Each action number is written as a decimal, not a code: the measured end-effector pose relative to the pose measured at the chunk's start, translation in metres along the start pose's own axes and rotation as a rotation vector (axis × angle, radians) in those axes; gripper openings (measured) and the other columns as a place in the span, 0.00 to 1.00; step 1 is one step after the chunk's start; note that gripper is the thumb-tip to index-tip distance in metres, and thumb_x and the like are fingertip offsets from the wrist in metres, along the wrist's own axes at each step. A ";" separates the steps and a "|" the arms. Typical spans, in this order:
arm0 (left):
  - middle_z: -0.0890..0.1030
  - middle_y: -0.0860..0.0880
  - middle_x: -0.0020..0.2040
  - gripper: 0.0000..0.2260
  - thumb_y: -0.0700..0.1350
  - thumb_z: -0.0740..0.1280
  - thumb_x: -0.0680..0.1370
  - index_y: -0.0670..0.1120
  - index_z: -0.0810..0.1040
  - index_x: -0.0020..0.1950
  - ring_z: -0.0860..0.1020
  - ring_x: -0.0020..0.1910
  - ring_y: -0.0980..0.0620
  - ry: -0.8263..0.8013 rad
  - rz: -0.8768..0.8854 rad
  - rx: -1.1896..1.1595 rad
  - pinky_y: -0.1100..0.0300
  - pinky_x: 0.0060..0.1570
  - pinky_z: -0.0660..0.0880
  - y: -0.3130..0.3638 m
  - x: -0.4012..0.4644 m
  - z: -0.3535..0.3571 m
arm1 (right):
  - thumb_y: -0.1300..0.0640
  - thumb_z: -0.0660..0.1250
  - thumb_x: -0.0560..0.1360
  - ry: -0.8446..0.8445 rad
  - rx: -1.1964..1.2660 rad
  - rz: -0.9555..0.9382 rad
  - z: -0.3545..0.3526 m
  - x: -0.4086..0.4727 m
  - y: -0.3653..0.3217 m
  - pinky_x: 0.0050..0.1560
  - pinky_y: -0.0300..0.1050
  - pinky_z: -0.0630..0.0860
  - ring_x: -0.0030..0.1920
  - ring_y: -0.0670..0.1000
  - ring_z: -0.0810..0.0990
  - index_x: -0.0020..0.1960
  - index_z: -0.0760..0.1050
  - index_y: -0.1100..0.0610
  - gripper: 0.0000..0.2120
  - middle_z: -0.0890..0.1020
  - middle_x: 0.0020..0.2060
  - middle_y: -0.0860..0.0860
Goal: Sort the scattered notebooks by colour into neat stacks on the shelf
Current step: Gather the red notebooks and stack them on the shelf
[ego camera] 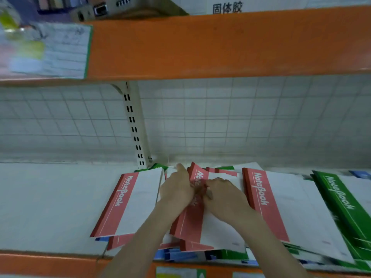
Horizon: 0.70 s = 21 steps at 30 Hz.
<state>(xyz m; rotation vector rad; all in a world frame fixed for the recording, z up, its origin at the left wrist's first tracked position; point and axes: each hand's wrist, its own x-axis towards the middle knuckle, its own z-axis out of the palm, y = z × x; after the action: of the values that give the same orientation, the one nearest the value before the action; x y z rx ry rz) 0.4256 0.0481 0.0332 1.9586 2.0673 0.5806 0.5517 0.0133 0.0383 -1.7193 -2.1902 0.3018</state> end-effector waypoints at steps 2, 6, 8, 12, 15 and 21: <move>0.79 0.45 0.53 0.26 0.55 0.68 0.74 0.42 0.63 0.63 0.78 0.53 0.43 0.023 0.011 -0.023 0.55 0.42 0.70 -0.001 -0.003 -0.001 | 0.49 0.54 0.79 0.056 0.011 0.019 0.003 -0.012 -0.006 0.47 0.47 0.75 0.50 0.54 0.76 0.51 0.75 0.54 0.13 0.77 0.46 0.52; 0.80 0.44 0.49 0.15 0.48 0.66 0.76 0.42 0.70 0.58 0.79 0.49 0.43 0.047 0.032 -0.197 0.56 0.43 0.73 -0.005 -0.006 -0.007 | 0.36 0.51 0.77 0.088 0.007 0.079 0.001 -0.025 -0.018 0.43 0.45 0.73 0.45 0.50 0.77 0.46 0.73 0.52 0.22 0.78 0.43 0.48; 0.80 0.47 0.43 0.04 0.43 0.66 0.76 0.44 0.75 0.48 0.79 0.50 0.44 0.044 0.017 -0.361 0.58 0.47 0.72 -0.009 -0.007 -0.013 | 0.31 0.50 0.75 0.055 0.010 0.092 0.000 -0.027 -0.024 0.39 0.42 0.71 0.41 0.47 0.75 0.41 0.70 0.48 0.23 0.77 0.40 0.45; 0.79 0.30 0.42 0.07 0.35 0.64 0.74 0.31 0.80 0.42 0.77 0.40 0.41 -0.089 -0.011 -0.731 0.47 0.44 0.73 -0.013 -0.009 -0.017 | 0.30 0.50 0.73 -0.004 0.032 0.103 -0.006 -0.025 -0.037 0.36 0.41 0.70 0.36 0.46 0.75 0.36 0.69 0.50 0.25 0.77 0.34 0.46; 0.81 0.31 0.48 0.08 0.34 0.63 0.75 0.33 0.81 0.48 0.80 0.49 0.36 -0.124 -0.035 -0.846 0.43 0.52 0.75 -0.013 -0.014 -0.021 | 0.33 0.53 0.72 -0.100 0.088 0.083 -0.012 -0.021 -0.039 0.41 0.45 0.75 0.39 0.49 0.79 0.40 0.74 0.52 0.23 0.80 0.36 0.48; 0.84 0.49 0.43 0.08 0.37 0.66 0.76 0.44 0.82 0.51 0.82 0.43 0.52 -0.106 0.020 -0.929 0.59 0.46 0.78 -0.012 -0.018 -0.020 | 0.49 0.57 0.73 -0.168 0.104 0.098 -0.016 -0.018 -0.048 0.35 0.43 0.68 0.37 0.50 0.75 0.39 0.69 0.54 0.10 0.76 0.34 0.49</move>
<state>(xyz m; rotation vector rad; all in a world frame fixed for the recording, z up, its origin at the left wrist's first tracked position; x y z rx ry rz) 0.4079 0.0274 0.0446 1.3957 1.3157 1.1446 0.5186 -0.0163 0.0680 -1.8047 -2.1649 0.5946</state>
